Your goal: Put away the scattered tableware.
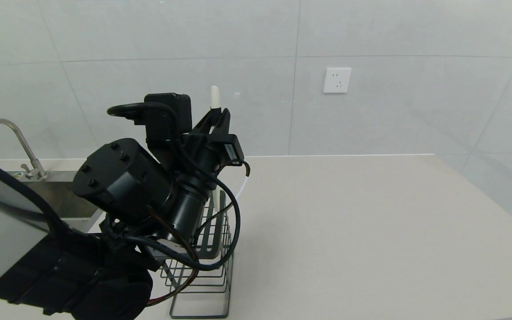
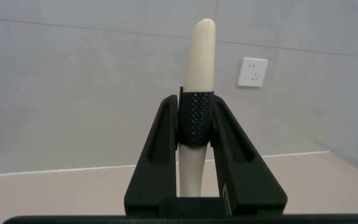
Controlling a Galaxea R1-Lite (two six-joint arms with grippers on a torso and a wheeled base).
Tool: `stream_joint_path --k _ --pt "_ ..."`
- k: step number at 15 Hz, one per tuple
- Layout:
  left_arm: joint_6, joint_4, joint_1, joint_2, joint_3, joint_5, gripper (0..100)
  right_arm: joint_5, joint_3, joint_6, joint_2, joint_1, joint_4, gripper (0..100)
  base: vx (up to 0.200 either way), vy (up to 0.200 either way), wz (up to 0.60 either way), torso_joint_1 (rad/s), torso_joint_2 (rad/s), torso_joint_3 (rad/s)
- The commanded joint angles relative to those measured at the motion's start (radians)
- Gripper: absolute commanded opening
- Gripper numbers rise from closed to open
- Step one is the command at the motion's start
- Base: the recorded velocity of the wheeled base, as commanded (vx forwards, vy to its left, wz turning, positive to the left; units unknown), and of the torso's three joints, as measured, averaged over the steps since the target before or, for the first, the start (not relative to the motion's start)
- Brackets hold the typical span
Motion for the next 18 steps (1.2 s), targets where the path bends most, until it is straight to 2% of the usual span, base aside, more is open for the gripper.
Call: stream_joint_path --k 1,5,10,14,18 --pt "0.0 -0.001 0.011 0.006 -0.001 0.001 0 0.0 0.0 -0.001 0.005 0.001 -0.001 0 0.0 0.0 0.0 0.0 0.0 0.0" --pt "-0.002 -0.001 0.054 0.008 -0.009 0.001 0 0.0 0.0 -0.002 0.005 0.001 -0.002 0 0.0 0.0 0.0 0.0 0.0 0.0" --pt "0.0 -0.001 0.023 0.049 -0.078 -0.001 0 0.0 0.0 -0.002 0.005 0.001 -0.002 0 0.0 0.0 0.0 0.0 0.0 0.0" --pt "0.001 -0.001 0.027 0.054 -0.077 -0.002 0 0.0 0.0 -0.002 0.005 0.001 -0.002 0 0.0 0.0 0.0 0.0 0.0 0.0" --pt "0.0 -0.001 0.037 0.032 -0.024 0.001 0 0.0 0.0 -0.002 0.005 0.001 -0.002 0 0.0 0.0 0.0 0.0 0.0 0.0"
